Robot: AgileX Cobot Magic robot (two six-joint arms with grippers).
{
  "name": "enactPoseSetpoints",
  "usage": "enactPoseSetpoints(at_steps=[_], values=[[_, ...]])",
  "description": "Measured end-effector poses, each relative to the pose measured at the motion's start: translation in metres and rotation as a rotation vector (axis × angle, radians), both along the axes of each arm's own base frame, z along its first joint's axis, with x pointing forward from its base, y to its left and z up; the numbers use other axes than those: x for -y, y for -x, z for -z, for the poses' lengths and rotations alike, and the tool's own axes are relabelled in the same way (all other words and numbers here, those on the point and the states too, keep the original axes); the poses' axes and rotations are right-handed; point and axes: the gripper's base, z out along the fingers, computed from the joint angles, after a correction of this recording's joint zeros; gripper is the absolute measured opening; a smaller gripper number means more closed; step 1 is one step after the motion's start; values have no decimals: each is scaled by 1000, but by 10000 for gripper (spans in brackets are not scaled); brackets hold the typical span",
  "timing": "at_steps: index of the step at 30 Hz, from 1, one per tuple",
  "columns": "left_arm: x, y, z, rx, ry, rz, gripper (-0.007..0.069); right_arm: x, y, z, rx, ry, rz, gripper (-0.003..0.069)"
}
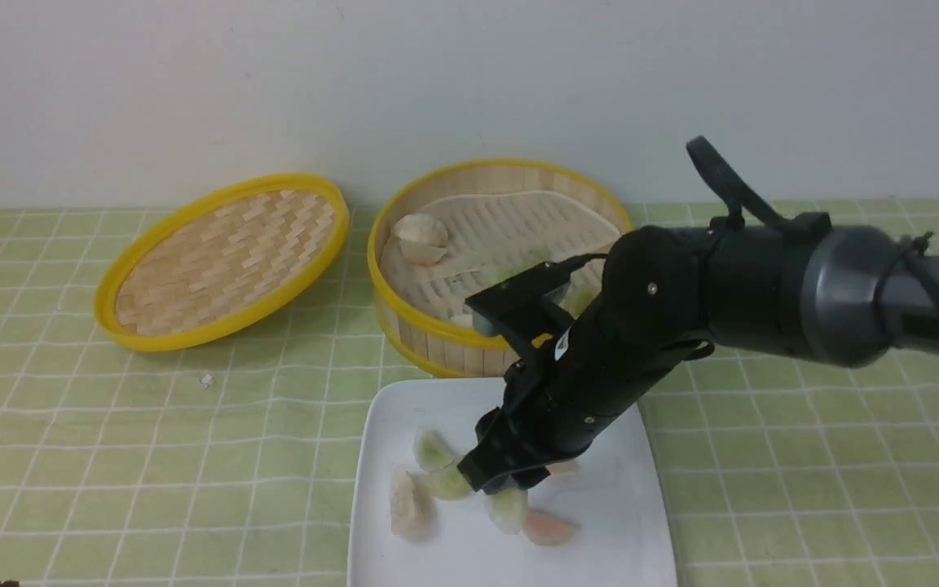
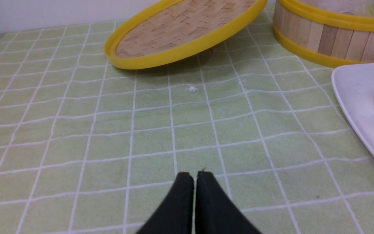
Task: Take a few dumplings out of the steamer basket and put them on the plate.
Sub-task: Use the right arm to put the dumpling into the plate, then use the right arm to grab a dumpling from inside the steamer
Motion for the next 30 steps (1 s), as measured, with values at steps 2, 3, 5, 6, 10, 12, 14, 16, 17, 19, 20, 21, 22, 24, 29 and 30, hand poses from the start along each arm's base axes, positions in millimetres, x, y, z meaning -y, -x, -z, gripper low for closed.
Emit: enactPoseSetpoints(at_steps=[2, 3, 5, 6, 10, 12, 14, 16, 17, 19, 20, 21, 22, 24, 29, 30], values=[[0, 0, 0, 0, 0, 0, -6, -3, -3, -8, 11, -12, -7, 363], [0, 0, 0, 0, 0, 0, -6, -5, -4, -12, 12, -16, -12, 410], [0, 0, 0, 0, 0, 0, -6, -6, -5, -18, 7, -19, -22, 465], [0, 0, 0, 0, 0, 0, -6, -7, -6, -19, 7, -20, -23, 472], [0, 0, 0, 0, 0, 0, -6, -9, -21, -45, 95, -17, -3, 538], [0, 0, 0, 0, 0, 0, -6, -6, -29, -54, 125, -16, 32, 540], [0, 0, 0, 0, 0, 0, -6, 3, -53, -80, 215, -31, 122, 543], [0, 0, 0, 0, 0, 0, -6, 13, -71, -91, 266, -34, 170, 545], [0, 0, 0, 0, 0, 0, -6, 18, -81, -95, 280, -35, 194, 545], [0, 0, 0, 0, 0, 0, -6, 28, -99, -99, 293, -35, 235, 545], [0, 0, 0, 0, 0, 0, -6, 33, -108, -97, 289, -27, 252, 546], [0, 0, 0, 0, 0, 0, -6, 36, -117, -93, 282, -18, 265, 545], [0, 0, 0, 0, 0, 0, -6, 38, -123, -89, 278, -12, 271, 545], [0, 0, 0, 0, 0, 0, -6, 42, -137, -76, 263, 15, 273, 545], [0, 0, 0, 0, 0, 0, -6, 38, -162, -34, 227, 67, 240, 545], [0, 0, 0, 0, 0, 0, -6, 38, -162, -32, 224, 70, 237, 545]])
